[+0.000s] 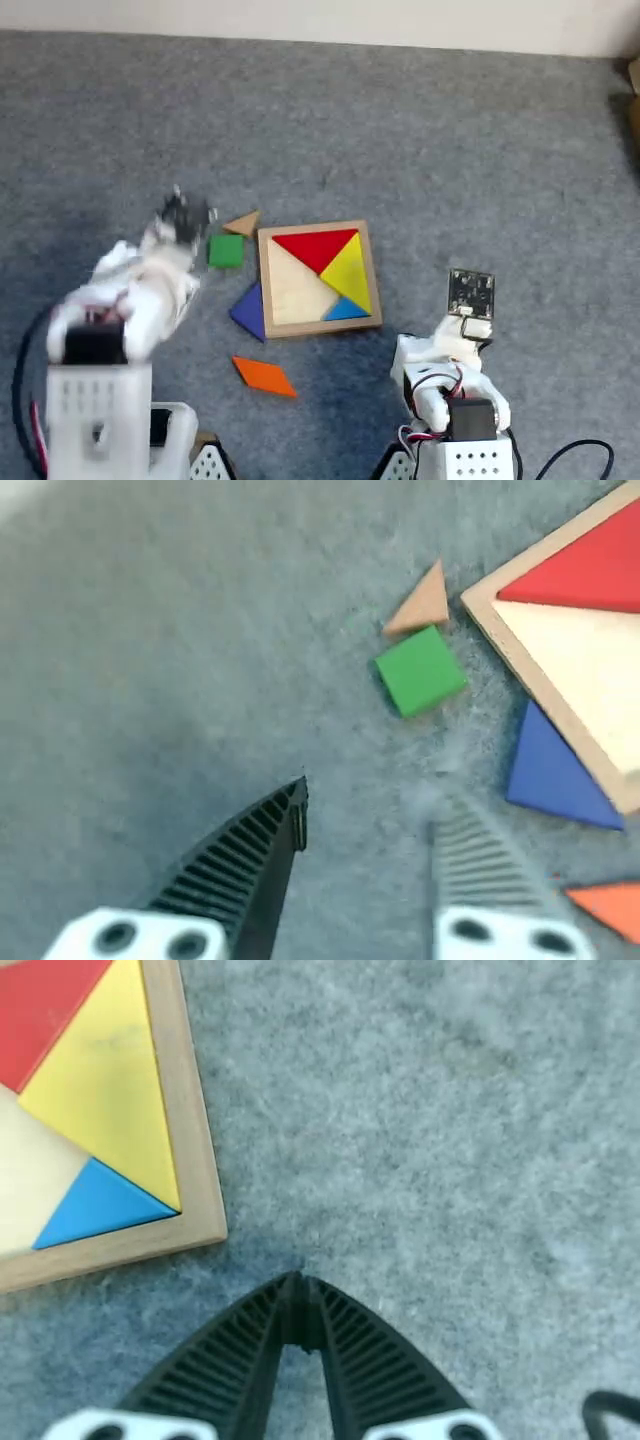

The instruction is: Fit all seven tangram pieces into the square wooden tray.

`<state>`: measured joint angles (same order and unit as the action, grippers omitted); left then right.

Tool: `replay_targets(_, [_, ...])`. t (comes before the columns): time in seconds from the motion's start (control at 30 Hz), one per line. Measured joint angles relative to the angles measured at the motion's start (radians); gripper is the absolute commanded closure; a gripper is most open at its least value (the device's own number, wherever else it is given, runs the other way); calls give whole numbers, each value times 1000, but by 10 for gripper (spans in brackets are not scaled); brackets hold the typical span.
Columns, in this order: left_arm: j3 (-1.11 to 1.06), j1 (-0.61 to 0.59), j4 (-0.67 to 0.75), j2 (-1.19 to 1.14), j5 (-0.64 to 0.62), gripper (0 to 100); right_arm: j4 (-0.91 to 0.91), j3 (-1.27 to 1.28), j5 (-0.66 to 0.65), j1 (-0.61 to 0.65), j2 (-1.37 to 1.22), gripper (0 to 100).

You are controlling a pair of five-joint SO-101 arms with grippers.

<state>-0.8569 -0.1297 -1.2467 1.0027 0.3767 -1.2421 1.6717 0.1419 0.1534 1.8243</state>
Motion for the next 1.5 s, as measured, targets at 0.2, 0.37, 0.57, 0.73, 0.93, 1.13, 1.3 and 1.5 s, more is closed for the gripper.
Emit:
replay_targets(0.2, [245, 0, 2, -454, -186, 659, 0, 0, 0, 0, 0, 993])
replay_targets(0.37, [423, 0, 2, -790, -313, 659, 0, 0, 0, 0, 0, 993])
replay_targets(0.57, [594, 0, 2, -1077, -385, 660, 0, 0, 0, 0, 0, 993])
replay_targets(0.73, [652, 38, 2, -1220, -391, 688, 0, 0, 0, 0, 0, 993])
replay_targets(0.93, [713, 60, 8, -1330, -391, 744, 0, 0, 0, 0, 0, 993])
replay_targets(1.13, [755, 63, 11, -1390, -391, 746, 0, 0, 0, 0, 0, 993])
replay_targets(1.3, [767, 63, 11, -1422, -391, 748, 0, 0, 0, 0, 0, 993])
replay_targets(1.5, [821, 71, 8, -1484, -391, 847, 0, 0, 0, 0, 0, 993])
